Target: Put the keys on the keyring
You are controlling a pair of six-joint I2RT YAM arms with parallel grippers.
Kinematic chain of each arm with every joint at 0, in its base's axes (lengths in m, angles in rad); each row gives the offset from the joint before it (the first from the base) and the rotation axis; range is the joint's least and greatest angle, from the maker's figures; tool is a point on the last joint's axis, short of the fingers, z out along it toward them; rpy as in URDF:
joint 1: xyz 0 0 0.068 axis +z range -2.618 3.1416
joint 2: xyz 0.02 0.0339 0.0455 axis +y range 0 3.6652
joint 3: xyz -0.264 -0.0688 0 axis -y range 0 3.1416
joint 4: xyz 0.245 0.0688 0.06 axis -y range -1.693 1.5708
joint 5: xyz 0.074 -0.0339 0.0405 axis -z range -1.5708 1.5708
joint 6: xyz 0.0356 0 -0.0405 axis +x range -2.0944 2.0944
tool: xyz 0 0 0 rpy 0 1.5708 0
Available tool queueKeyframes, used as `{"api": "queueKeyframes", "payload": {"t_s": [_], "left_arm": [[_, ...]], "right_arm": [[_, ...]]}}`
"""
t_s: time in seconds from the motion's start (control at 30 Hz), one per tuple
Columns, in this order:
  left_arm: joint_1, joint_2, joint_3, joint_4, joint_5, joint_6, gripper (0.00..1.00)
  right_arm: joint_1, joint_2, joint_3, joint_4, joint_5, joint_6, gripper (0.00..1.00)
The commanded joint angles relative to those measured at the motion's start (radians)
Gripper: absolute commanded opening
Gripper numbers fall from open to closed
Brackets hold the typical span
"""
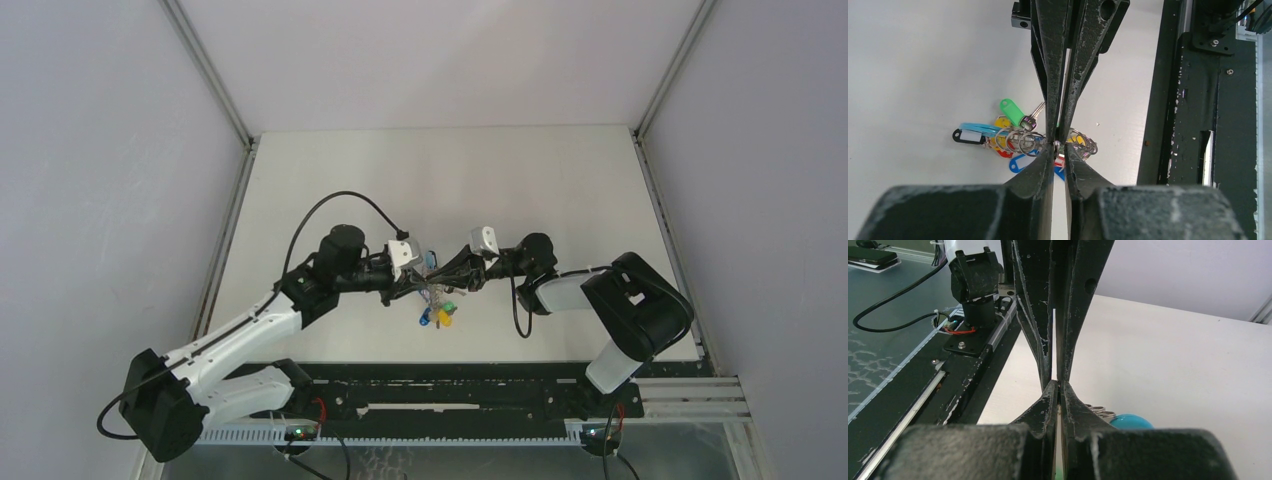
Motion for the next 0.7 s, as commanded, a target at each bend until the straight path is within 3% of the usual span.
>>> {"api": "queueKeyframes", "payload": {"t_s": [0.0,0.1,0.23,0.33,0.53,0.67], "left_arm": [[0.006,0.005,0.070,0.034,0.035,-0.030,0.12],[0.006,0.003,0.071,0.022,0.028,-0.045,0.01],[0.006,-0.014,0.086,-0.010,-0.049,-0.102,0.00],[0.006,-0.018,0.128,-0.078,-0.142,-0.184,0.00],[0.006,-0.003,0.237,-0.244,-0.364,-0.435,0.00],[0.006,0.033,0.327,-0.385,-0.498,-0.602,0.00]], "right_arm": [[0.000,-0.033,0.000,0.031,-0.006,-0.010,0.00],[0.001,-0.035,0.000,0.031,-0.007,-0.009,0.00],[0.001,-0.048,0.000,0.010,0.016,-0.015,0.00],[-0.003,-0.081,0.000,-0.057,0.052,-0.036,0.08],[0.009,-0.226,0.000,-0.368,0.217,-0.156,0.26],[0.057,-0.328,0.000,-0.562,0.367,-0.250,0.32]]}}
